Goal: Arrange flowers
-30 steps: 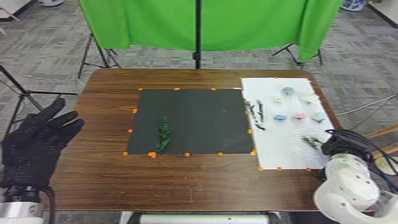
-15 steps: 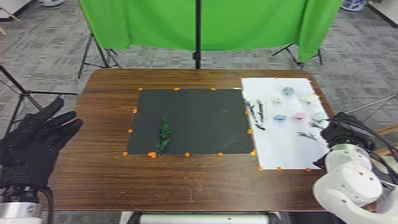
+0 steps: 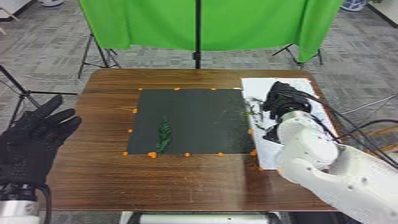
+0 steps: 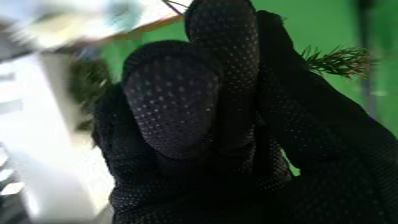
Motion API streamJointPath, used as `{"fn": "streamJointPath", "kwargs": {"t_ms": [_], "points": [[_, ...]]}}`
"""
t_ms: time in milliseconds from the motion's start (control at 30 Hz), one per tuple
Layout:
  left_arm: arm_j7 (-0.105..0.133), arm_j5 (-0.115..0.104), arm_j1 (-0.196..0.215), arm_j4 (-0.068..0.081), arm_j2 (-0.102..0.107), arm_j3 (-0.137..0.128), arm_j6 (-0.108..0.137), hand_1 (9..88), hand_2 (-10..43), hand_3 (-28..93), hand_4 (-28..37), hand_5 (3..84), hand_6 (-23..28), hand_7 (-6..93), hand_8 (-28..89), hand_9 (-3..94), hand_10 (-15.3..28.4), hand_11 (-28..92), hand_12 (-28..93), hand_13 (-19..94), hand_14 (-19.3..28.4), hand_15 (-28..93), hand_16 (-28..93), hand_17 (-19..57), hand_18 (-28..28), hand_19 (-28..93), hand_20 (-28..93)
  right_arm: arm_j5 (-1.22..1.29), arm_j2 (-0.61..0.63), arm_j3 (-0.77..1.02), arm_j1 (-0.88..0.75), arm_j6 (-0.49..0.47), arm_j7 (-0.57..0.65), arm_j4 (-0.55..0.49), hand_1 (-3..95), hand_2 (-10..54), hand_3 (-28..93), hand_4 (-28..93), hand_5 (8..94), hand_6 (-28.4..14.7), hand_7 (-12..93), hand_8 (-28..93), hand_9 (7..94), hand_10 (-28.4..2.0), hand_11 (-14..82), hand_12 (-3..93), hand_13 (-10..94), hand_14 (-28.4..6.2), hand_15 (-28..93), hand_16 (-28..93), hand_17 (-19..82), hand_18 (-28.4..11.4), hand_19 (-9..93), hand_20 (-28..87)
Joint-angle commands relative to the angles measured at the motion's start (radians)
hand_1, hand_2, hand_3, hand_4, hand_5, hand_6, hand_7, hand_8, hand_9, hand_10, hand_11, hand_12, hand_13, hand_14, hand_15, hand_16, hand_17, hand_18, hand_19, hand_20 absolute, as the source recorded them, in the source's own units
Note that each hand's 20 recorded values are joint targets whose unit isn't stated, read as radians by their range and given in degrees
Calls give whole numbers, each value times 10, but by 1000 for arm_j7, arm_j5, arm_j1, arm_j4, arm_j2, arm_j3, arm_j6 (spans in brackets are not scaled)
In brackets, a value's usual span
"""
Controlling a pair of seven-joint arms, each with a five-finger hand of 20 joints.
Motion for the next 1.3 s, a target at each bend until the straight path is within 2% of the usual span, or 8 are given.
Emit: {"fn": "streamJointPath", "kwargs": {"t_ms": [33, 200, 367, 667, 933, 1067, 1233, 1300], "points": [[-22, 4, -22, 3, 18, 10, 6, 197, 84, 772, -283, 371, 102, 117, -79, 332, 210, 314, 113, 230, 281, 572, -109, -102, 230, 553, 145, 25, -260, -157, 259, -50, -35, 94, 581, -95, 695, -283, 886, -12, 175, 80, 937, -78, 313, 181, 905, -56, 559, 211, 537, -186, 932, 281], [-44, 8, -59, 11, 27, 16, -3, 197, 83, 773, -283, 372, 102, 115, -78, 334, 212, 313, 114, 230, 283, 575, -110, -103, 231, 554, 145, 53, -361, -199, 265, -86, -24, 164, 582, -95, 695, -283, 886, -13, 174, 81, 937, -78, 315, 178, 905, -56, 560, 212, 538, -185, 932, 283], [-46, 9, -85, 15, 43, 19, -7, 198, 84, 771, -283, 373, 103, 115, -77, 335, 215, 310, 116, 231, 284, 575, -111, -105, 233, 557, 144, 91, -441, -237, 269, -120, -7, 227, 582, -95, 696, -283, 886, -13, 174, 82, 937, -78, 315, 176, 905, -55, 560, 212, 538, -185, 932, 286], [-71, 16, -193, 43, 72, 72, -32, 198, 86, 767, -283, 375, 103, 112, -74, 343, 220, 298, 121, 238, 284, 570, -112, -108, 237, 560, 142, 118, -507, -244, 209, -187, 40, 298, 576, -95, 700, -283, 881, -13, 177, 81, 937, -79, 317, 172, 904, -55, 563, 211, 540, -187, 932, 289], [-74, 19, -201, 46, 71, 79, -42, 197, 86, 770, -283, 374, 103, 109, -74, 339, 215, 292, 124, 232, 284, 563, -110, -107, 235, 559, 140, 115, -529, -215, 165, -216, 70, 316, 557, -95, 699, -283, 874, -11, 177, 76, 937, -79, 319, 167, 906, -55, 562, 208, 542, -191, 932, 292], [-80, 18, -211, 50, 70, 94, -42, 196, 84, 773, -283, 374, 103, 107, -74, 333, 213, 294, 124, 224, 283, 565, -107, -106, 231, 556, 139, 124, -535, -204, 155, -232, 77, 319, 544, -95, 700, -283, 867, -13, 176, 77, 937, -81, 313, 161, 903, -52, 561, 209, 544, -192, 932, 294], [-77, 19, -216, 51, 71, 105, -40, 198, 85, 770, -283, 372, 104, 109, -74, 332, 214, 297, 122, 226, 283, 566, -107, -106, 232, 555, 140, 126, -542, -197, 146, -229, 68, 312, 516, -95, 683, -275, 836, -22, 176, 63, 937, -92, 283, 161, 892, -50, 563, 206, 543, -192, 932, 292], [-87, 22, -220, 51, 68, 107, -43, 198, 86, 769, -283, 372, 104, 109, -74, 337, 214, 298, 122, 229, 284, 564, -107, -107, 233, 556, 141, 121, -542, -196, 144, -229, 66, 306, 502, -95, 671, -269, 816, -27, 175, 55, 937, -99, 271, 163, 889, -50, 562, 203, 542, -193, 932, 290]]}}
